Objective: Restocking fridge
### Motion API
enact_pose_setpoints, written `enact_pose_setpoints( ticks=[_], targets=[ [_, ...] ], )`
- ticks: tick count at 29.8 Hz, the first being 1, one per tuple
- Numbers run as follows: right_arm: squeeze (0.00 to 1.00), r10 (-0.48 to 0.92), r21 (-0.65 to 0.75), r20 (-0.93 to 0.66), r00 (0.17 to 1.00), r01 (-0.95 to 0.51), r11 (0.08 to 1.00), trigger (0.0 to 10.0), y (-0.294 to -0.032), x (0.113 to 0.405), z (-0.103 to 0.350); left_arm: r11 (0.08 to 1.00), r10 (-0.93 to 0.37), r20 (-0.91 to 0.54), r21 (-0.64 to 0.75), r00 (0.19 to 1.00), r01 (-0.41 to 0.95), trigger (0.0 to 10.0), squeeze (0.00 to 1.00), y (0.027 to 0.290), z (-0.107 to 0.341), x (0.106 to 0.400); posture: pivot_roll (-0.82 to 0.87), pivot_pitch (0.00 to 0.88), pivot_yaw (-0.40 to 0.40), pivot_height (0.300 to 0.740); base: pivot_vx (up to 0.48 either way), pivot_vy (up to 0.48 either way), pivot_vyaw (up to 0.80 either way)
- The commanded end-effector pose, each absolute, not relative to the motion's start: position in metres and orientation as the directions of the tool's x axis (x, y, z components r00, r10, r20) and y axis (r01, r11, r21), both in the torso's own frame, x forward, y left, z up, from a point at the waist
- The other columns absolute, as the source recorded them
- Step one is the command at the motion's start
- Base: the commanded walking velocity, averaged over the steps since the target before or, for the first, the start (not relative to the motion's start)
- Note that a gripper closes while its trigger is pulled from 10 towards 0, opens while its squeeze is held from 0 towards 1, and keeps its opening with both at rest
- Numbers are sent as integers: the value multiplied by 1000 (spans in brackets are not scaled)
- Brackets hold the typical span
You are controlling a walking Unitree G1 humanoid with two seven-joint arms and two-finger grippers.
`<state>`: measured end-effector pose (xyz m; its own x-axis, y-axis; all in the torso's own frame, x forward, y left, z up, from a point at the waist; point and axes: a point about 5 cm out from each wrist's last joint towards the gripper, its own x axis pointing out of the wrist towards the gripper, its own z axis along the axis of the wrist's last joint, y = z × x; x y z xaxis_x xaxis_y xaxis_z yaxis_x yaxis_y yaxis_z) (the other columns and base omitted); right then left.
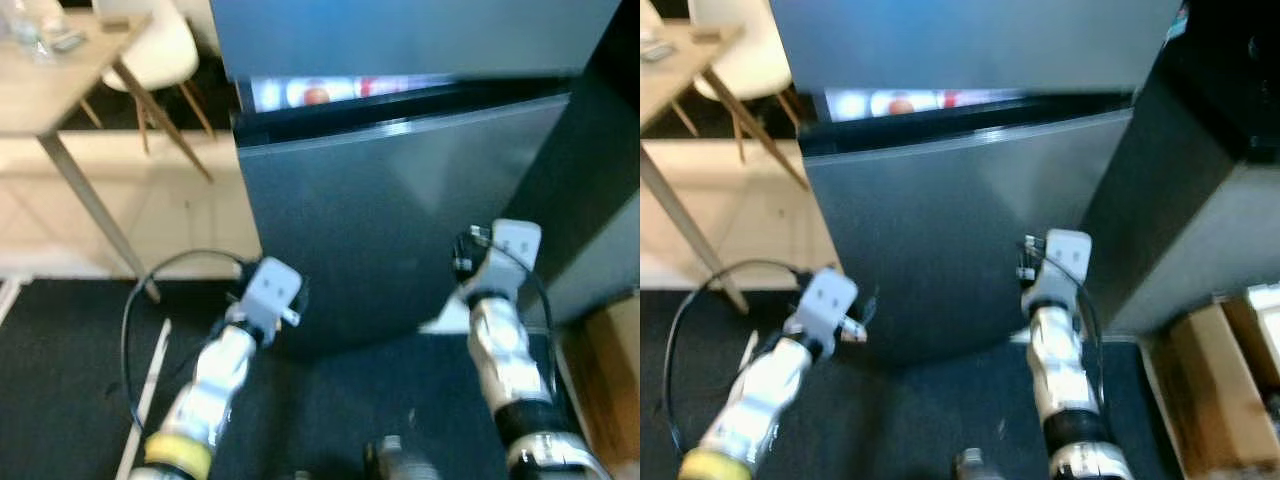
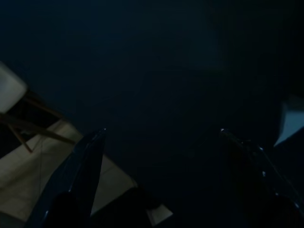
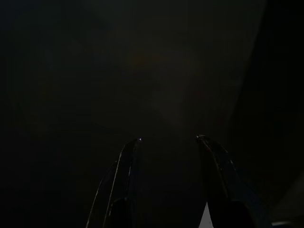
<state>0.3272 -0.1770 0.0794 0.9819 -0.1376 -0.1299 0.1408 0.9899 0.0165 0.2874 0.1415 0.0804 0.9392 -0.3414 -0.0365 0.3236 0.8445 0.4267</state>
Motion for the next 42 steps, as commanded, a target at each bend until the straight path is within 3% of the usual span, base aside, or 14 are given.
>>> enact_pose_setpoints(
  ticks=[1,42],
  targets=[
    [0,-143,15,-134,981,147,989,10000,-178,325,77,838,-337,-47,439,940,323,10000,0,145,79,285,21,109,-10,740,244,0,0],
    [0,-146,5,-144,979,148,989,10000,-179,325,75,859,-291,-37,431,956,278,10000,0,154,88,293,18,107,-11,740,289,0,0]
  ],
)
